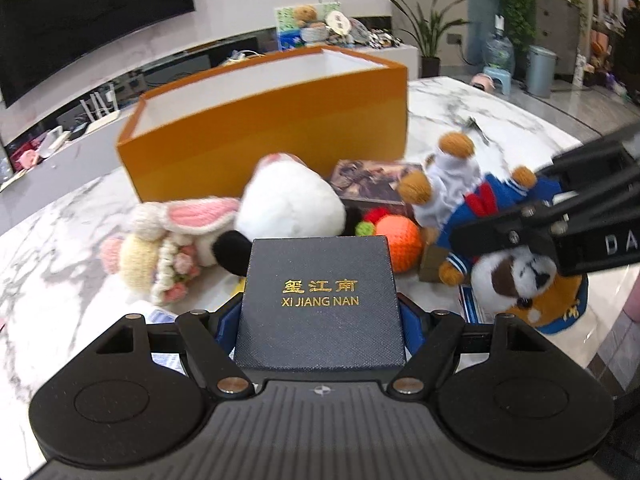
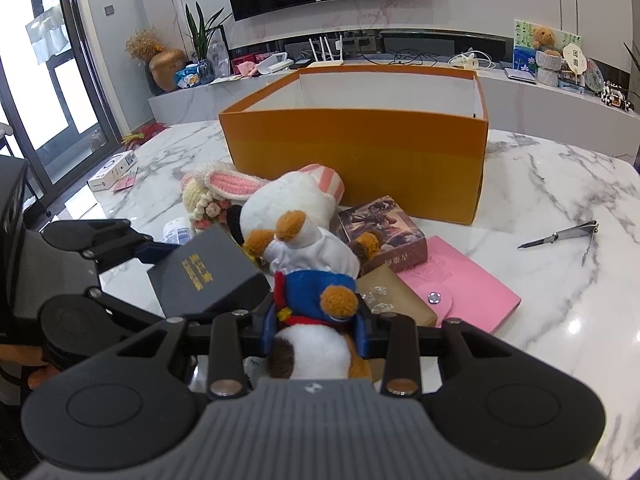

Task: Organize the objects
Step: 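Lift the black box with the left tool while the right tool carries the dog plush over the orange box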

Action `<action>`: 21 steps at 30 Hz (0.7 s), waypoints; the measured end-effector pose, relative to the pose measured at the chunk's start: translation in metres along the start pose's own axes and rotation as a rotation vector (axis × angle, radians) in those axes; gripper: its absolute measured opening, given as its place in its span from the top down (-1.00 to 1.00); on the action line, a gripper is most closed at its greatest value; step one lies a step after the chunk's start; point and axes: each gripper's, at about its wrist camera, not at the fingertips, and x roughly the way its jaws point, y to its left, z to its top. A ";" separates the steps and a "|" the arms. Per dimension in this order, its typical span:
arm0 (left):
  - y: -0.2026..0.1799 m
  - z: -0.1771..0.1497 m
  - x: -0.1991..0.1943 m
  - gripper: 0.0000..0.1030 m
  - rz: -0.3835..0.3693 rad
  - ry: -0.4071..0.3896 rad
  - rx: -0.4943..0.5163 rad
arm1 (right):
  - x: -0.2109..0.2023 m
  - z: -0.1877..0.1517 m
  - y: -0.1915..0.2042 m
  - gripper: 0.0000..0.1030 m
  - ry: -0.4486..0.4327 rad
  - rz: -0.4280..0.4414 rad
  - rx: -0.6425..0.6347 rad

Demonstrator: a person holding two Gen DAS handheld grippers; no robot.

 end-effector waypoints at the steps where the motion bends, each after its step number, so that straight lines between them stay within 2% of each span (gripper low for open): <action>1: 0.002 0.001 -0.002 -0.71 0.005 -0.003 -0.010 | -0.001 0.000 0.001 0.25 -0.002 -0.002 0.002; 7: 0.012 0.004 -0.015 -0.71 0.037 -0.034 -0.057 | -0.006 0.003 0.003 0.25 -0.018 -0.020 0.026; 14: 0.019 0.016 -0.029 -0.71 0.036 -0.094 -0.101 | -0.019 0.012 0.006 0.25 -0.059 -0.025 0.059; 21: 0.028 0.036 -0.034 -0.71 0.052 -0.102 -0.142 | -0.035 0.033 0.006 0.25 -0.117 -0.022 0.085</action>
